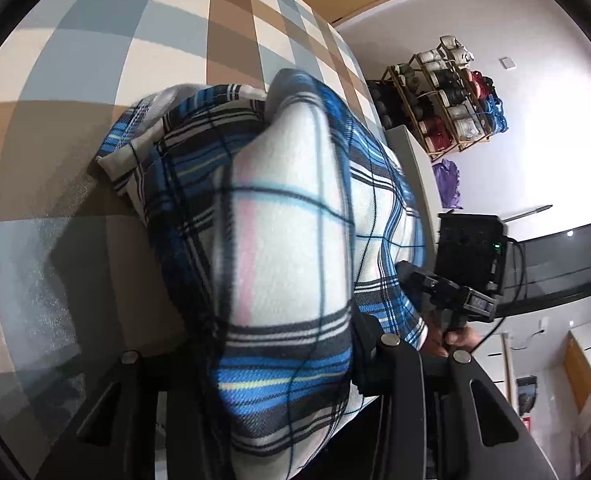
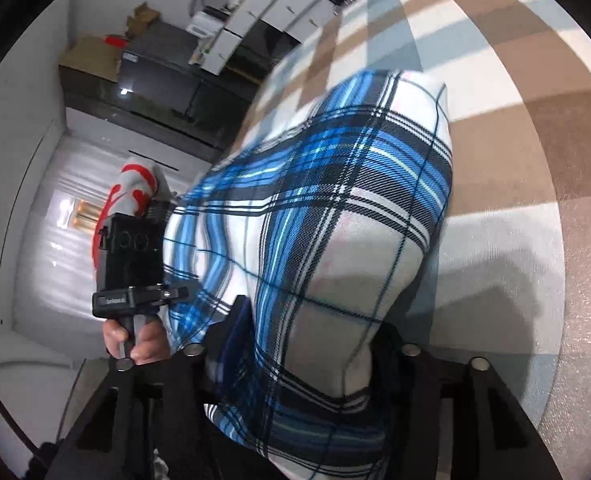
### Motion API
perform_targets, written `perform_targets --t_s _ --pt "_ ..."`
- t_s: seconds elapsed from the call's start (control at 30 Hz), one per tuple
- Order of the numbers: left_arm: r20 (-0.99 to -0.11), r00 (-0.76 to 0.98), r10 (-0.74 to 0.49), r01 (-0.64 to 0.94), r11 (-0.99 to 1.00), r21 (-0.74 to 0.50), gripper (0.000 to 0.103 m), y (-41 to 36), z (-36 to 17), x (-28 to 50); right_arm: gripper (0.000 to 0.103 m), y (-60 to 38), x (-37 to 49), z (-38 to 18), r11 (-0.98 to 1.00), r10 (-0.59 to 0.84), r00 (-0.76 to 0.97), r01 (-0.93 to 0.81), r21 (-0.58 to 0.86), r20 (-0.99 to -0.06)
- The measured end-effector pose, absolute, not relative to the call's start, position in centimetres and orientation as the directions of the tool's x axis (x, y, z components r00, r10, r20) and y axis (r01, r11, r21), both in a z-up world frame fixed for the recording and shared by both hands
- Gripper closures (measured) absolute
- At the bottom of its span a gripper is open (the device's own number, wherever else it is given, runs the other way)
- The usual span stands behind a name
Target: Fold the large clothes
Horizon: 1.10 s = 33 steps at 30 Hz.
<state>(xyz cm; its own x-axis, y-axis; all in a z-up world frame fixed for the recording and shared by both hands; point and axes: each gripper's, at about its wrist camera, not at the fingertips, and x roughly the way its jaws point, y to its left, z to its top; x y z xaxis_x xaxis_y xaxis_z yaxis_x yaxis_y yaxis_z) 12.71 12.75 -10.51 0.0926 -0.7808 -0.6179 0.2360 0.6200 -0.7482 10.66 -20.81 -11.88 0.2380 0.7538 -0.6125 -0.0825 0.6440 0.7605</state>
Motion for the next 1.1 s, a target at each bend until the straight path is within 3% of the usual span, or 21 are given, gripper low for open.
perform_targets --t_s 0.2,0.37,0.5,0.63,0.9,1.1 --pt "-0.614 0.124 -0.779 0.254 0.623 -0.74 0.078 12.4 -9.9 12.2 0.071 -20.0 9.7 -9.8 0.64 0.755 0.304 -0.147 0.754 -0.581" --pt "-0.568 0.167 -0.806 0.267 0.592 -0.761 0.081 12.7 -8.3 11.6 0.073 -19.8 9.1 -7.2 0.637 0.745 0.404 -0.195 0.746 -0.531" --pt "-0.537 0.218 -0.815 0.301 0.579 -0.757 0.081 13.4 -4.8 10.8 0.072 -19.8 8.5 -4.5 0.605 0.758 0.459 -0.228 0.763 -0.463" --pt "-0.57 0.256 -0.781 0.334 0.625 -0.706 0.081 14.8 0.6 9.8 0.073 -17.8 8.8 -0.7 0.591 0.771 0.461 -0.257 0.765 -0.44" --pt "-0.606 0.344 -0.717 0.296 0.696 -0.654 0.081 24.0 11.4 8.6 0.073 -8.3 12.3 10.4 0.573 0.805 0.426 -0.378 0.727 -0.413" --pt "-0.622 0.492 -0.609 0.211 0.776 -0.594 0.081 34.4 16.5 7.0 0.072 3.3 16.6 14.6 0.488 0.867 0.348 -0.446 0.75 -0.357"
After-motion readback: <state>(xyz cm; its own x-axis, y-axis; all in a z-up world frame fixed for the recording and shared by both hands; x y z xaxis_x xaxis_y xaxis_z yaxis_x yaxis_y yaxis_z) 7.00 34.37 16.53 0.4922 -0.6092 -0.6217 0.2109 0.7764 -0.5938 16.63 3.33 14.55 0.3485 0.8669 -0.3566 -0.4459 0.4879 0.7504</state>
